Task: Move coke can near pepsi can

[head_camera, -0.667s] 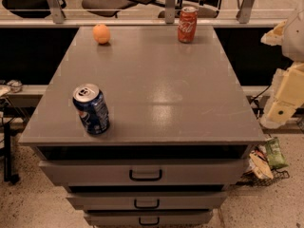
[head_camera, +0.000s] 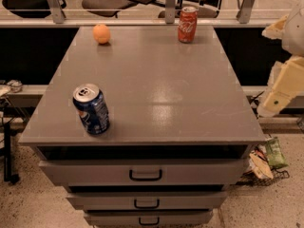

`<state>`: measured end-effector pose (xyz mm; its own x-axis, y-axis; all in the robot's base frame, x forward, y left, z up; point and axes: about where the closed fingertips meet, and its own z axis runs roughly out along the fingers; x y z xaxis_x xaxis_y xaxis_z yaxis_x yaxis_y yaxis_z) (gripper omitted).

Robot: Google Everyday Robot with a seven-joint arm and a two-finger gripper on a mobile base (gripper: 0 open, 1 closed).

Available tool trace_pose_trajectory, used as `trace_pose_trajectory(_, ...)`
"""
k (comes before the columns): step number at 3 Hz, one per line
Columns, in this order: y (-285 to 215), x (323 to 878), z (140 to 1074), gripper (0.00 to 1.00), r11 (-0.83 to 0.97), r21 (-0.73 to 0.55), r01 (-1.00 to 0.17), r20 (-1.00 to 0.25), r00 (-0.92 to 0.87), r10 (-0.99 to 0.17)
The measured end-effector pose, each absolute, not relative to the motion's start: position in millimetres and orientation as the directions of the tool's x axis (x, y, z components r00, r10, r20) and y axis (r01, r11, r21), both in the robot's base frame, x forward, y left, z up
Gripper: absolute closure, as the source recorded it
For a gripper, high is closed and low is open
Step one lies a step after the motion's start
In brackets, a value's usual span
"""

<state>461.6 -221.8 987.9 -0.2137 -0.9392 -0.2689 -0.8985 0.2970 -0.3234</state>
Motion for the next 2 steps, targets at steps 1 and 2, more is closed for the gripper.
trace_pose_trajectory(1, -239, 535, 984, 0.00, 0.360, -0.372, -0.856, -0.378, -0.215, -0.901)
trace_pose_trajectory(2, -253, 618, 966, 0.00, 0.409, -0.380, -0.830, -0.446, -0.224, -0.867)
